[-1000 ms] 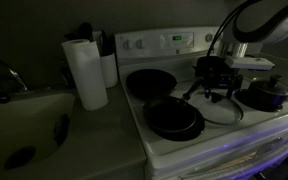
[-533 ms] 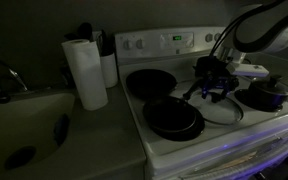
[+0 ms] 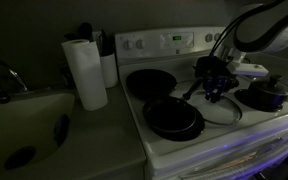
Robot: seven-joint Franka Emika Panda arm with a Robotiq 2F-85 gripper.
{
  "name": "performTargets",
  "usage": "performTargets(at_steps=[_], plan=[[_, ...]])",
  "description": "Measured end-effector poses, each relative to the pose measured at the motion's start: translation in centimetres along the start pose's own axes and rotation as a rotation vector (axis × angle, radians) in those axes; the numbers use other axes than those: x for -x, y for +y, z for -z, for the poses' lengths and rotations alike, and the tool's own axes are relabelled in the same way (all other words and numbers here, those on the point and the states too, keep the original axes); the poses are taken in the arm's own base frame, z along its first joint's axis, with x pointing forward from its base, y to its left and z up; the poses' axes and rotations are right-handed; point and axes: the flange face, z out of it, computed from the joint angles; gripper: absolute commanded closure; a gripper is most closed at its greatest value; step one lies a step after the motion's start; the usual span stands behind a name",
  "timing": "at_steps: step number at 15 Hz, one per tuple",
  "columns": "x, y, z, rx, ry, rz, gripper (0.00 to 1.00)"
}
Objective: Cover the pot
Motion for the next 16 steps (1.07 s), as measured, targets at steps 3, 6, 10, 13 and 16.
performTargets(at_steps=[3, 6, 10, 13, 16], plan=[[-0.1, 0.1, 0.1, 0.002, 0.000, -0.022, 0.87], [-0.1, -0.1, 0.3, 0.025, 0.000, -0.061, 0.87], [0.3, -1.4, 1.9, 0.106, -0.011, -0.079, 0.87], [0.9, -2.9, 3.7, 0.129, -0.028, -0.064, 0.87], [1.2, -3.9, 5.2, 0.136, -0.040, -0.045, 0.87]])
